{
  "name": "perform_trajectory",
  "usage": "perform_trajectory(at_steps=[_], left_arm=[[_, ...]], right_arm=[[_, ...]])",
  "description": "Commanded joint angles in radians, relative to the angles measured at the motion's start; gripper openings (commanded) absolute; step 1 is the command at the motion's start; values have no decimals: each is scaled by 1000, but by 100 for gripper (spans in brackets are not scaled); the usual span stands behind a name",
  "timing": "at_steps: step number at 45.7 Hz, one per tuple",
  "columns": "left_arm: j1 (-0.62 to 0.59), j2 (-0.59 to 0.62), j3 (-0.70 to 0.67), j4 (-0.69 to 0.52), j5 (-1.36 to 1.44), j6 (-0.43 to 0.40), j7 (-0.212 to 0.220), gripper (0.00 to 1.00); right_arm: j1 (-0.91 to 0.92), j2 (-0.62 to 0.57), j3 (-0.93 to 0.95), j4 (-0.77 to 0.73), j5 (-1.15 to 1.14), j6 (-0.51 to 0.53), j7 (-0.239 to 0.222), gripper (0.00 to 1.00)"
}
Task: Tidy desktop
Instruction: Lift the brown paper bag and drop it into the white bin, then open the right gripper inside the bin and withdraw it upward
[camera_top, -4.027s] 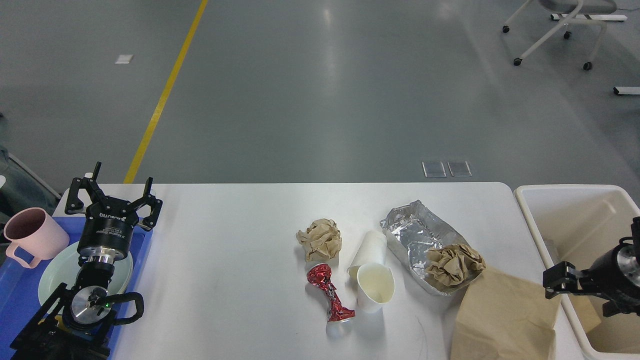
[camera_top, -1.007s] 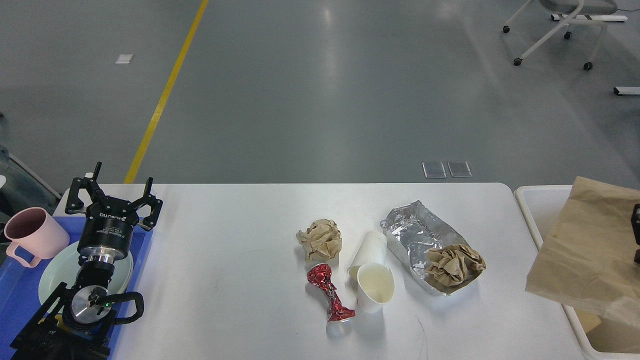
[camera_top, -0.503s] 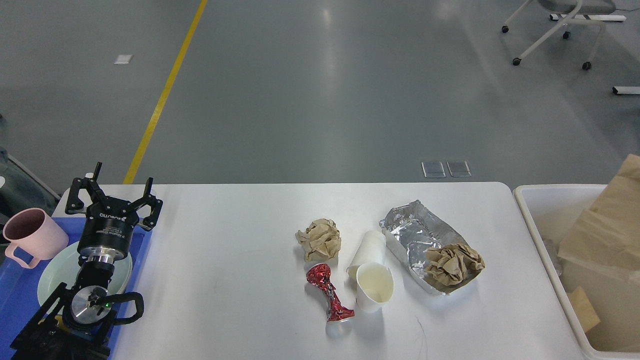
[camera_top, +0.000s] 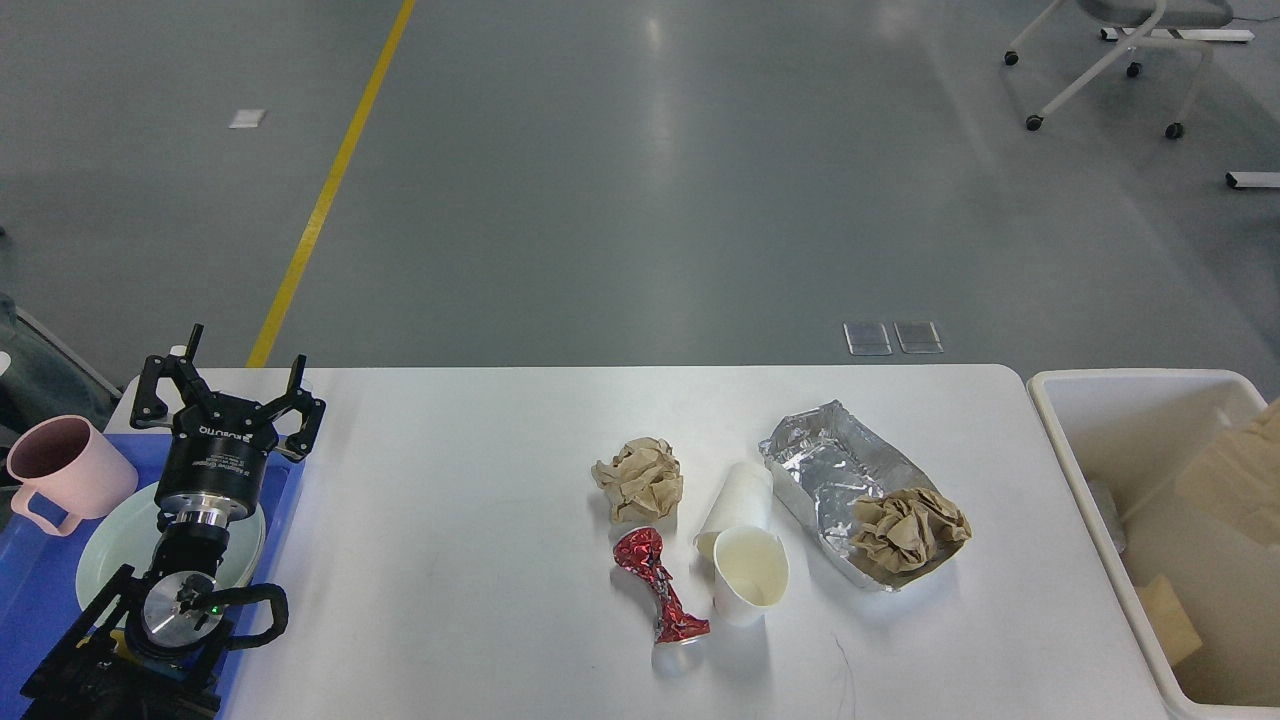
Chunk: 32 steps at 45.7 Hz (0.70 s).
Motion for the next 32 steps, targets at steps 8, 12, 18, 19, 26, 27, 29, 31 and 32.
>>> perform_trajectory(at_steps=[8,12,18,19,26,27,29,31,32], left_arm=[[0,0,-1,0,0,1,0,97],[0,0,0,0,0,-1,0,97],[0,0,0,0,0,1,0,97],[0,0,0,0,0,-1,0,97],[0,0,0,0,0,1,0,97],[0,0,0,0,0,-1,0,97],[0,0,0,0,0,1,0,96],[0,0,0,0,0,-1,0,97],[0,0,0,0,0,1,0,97]], right_arm=[[-345,227,123,-331,3,-154,-1,0],[-385,247,147,-349,3,-156,0,0],[-389,273,155,-357,3,-157,-1,0],[-389,277,155,-359,3,-157,-1,0],[-405,290,153,-360,3,-157,0,0],[-409,296,153,-360,3,-157,2,0],[-419,311,155,-360,3,-157,2,0],[-426,324,157,-360,3,-159,2,0],[-428,327,158,-360,3,-160,2,0]])
